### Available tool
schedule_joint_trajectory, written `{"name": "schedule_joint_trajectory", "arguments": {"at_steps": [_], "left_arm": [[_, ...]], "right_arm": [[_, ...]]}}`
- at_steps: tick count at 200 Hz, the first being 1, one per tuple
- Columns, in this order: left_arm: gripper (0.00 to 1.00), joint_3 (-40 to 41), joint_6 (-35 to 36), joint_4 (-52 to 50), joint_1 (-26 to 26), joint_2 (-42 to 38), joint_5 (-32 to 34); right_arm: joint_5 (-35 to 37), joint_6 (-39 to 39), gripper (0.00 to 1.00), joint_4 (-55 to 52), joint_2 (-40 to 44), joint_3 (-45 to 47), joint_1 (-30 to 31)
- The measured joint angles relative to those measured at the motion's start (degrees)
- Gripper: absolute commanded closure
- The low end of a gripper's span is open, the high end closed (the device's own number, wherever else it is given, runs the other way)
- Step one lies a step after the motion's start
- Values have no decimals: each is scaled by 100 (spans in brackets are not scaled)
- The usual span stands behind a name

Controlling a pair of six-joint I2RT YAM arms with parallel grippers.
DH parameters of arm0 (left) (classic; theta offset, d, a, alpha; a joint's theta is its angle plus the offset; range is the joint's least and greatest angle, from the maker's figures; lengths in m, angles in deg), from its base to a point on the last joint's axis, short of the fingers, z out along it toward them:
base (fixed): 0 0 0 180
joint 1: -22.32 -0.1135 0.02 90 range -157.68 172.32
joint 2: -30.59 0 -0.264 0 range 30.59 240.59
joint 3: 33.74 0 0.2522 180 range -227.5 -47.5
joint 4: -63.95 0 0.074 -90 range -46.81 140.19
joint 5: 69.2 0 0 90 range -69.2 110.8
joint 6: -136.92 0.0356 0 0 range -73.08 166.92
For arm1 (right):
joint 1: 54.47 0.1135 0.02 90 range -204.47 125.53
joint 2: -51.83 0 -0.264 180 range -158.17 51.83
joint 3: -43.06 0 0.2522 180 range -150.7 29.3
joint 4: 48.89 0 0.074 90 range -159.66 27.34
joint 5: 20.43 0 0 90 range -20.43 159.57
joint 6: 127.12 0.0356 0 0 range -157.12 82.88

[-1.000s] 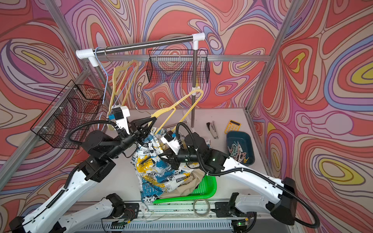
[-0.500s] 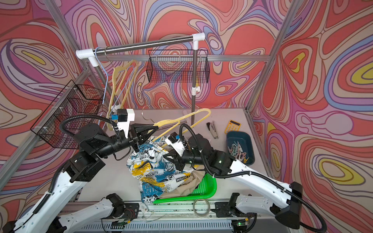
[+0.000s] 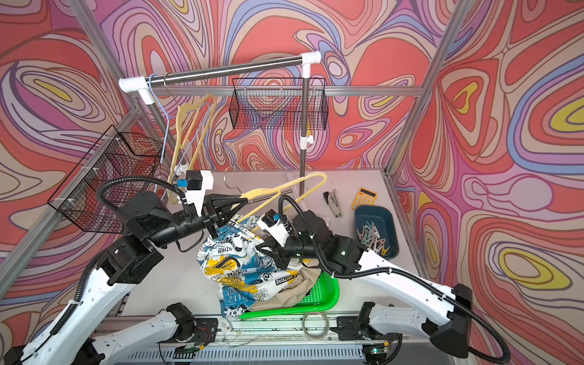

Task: Remove the clothespins securing shorts to the hanger
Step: Remove the shorts from the hanger.

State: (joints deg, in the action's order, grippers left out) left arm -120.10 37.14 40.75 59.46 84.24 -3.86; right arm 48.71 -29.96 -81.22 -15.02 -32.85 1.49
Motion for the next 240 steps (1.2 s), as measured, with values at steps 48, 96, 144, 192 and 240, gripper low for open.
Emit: {"name": "schedule_joint_trajectory", "arguments": {"at_steps": [48, 96, 144, 192, 240], "left_arm": [[97, 415, -448, 1379, -2, 299, 981], [97, 435, -485, 2114, -2, 321, 1657], [96, 262, -313, 2376, -2, 321, 2039], [95, -98, 61, 2695, -2, 162, 2277], [95, -243, 376, 2636, -2, -149, 2326]], "right_arm": [[-479, 302, 100, 448, -345, 282, 0], [-623, 435, 100, 535, -411, 470, 2], [-555, 564, 100, 544, -549, 811, 2], [-22, 737, 100, -96, -374, 1241, 11], [1421, 1211, 100, -1252, 431, 1231, 15]]}}
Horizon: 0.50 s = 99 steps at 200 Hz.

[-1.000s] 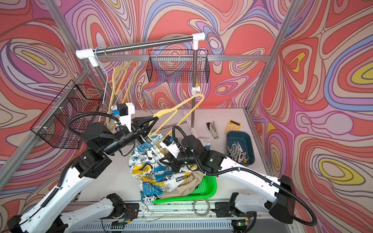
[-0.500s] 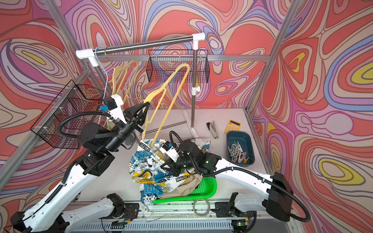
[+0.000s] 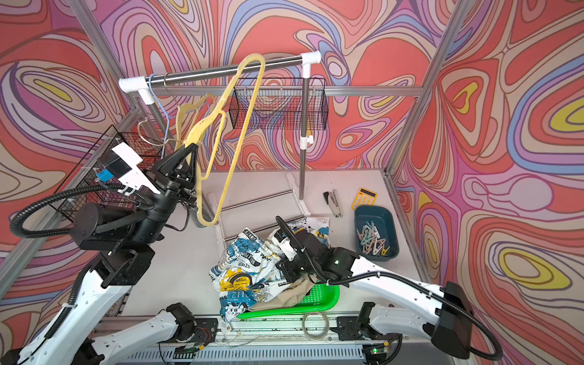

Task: Remove the clothespins securing shorts to the hanger
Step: Remove the shorts from the hanger.

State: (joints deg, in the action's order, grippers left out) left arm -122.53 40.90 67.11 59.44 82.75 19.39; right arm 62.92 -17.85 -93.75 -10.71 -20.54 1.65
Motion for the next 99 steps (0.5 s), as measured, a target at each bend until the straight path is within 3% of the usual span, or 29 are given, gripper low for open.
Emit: {"name": "schedule_joint_trajectory", "arguments": {"at_steps": [54, 99], "left_arm": [[96, 0, 96, -468, 0, -232, 190], [98, -501, 90, -1591, 0, -13, 625]], "right_arm": [[1639, 520, 100, -1777, 450, -990, -17], [1738, 634, 100, -1982, -223, -1215, -22]]}}
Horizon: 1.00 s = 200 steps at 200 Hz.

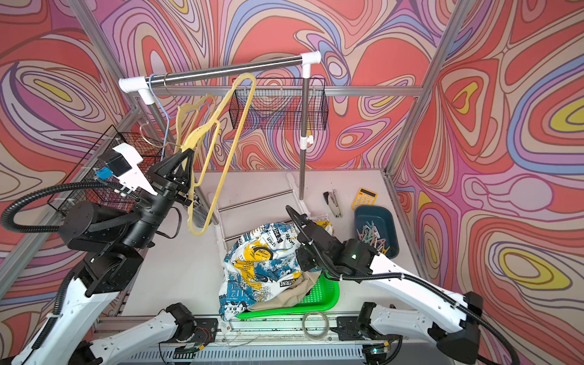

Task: Remove the clothespins securing shorts to the hanger
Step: Remove the shorts from the hanger, then place the hanger on the clothesline.

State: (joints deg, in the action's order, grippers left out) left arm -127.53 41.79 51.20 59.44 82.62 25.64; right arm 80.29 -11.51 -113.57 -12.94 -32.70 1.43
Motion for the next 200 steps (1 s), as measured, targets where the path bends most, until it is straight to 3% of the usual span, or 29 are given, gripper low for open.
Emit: {"name": "schedule_joint_trajectory", "arguments": {"at_steps": [50, 88, 137, 163, 200], "left_arm": [[100, -1298, -131, -1810, 0, 564, 295], [100, -2898, -107, -3165, 0, 1517, 380], [100, -5458, 87, -4763, -59, 3338, 363], [100, -6290, 46, -5324, -446, 3963, 70], [100, -6542, -203, -5515, -1381, 4236, -844]], "right_arm": [[-748, 111, 100, 658, -1375, 566, 0], [-874, 98, 100, 911, -1421, 568, -7], [-938, 94, 100, 1139, -1419, 586, -7], [-997, 94, 100, 1311, -1399, 704, -7], [-1038, 85, 100, 1521, -1300, 885, -11]]}}
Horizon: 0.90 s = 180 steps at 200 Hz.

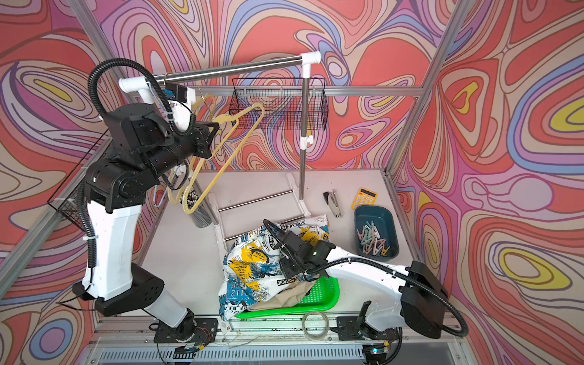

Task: Remove the clothespins securing shorts to the hanger
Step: Place the hanger on the clothesline.

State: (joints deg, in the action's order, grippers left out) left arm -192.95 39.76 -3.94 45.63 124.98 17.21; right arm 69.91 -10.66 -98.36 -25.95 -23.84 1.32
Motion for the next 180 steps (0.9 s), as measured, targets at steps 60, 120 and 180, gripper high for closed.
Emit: {"name": "schedule_joint_trajectory", "arguments": {"at_steps": [60, 120, 180], "left_arm": [[100, -17, -356, 304, -907, 313, -1766], [100, -107, -426, 595, -1353, 435, -2889], [100, 122, -468, 1152, -1543, 444, -3731]], "right_arm": [[-22, 2, 100, 212, 76, 168, 0], [-42, 2, 100, 275, 42, 179, 0], [-42, 2, 100, 319, -133, 173, 0]]}}
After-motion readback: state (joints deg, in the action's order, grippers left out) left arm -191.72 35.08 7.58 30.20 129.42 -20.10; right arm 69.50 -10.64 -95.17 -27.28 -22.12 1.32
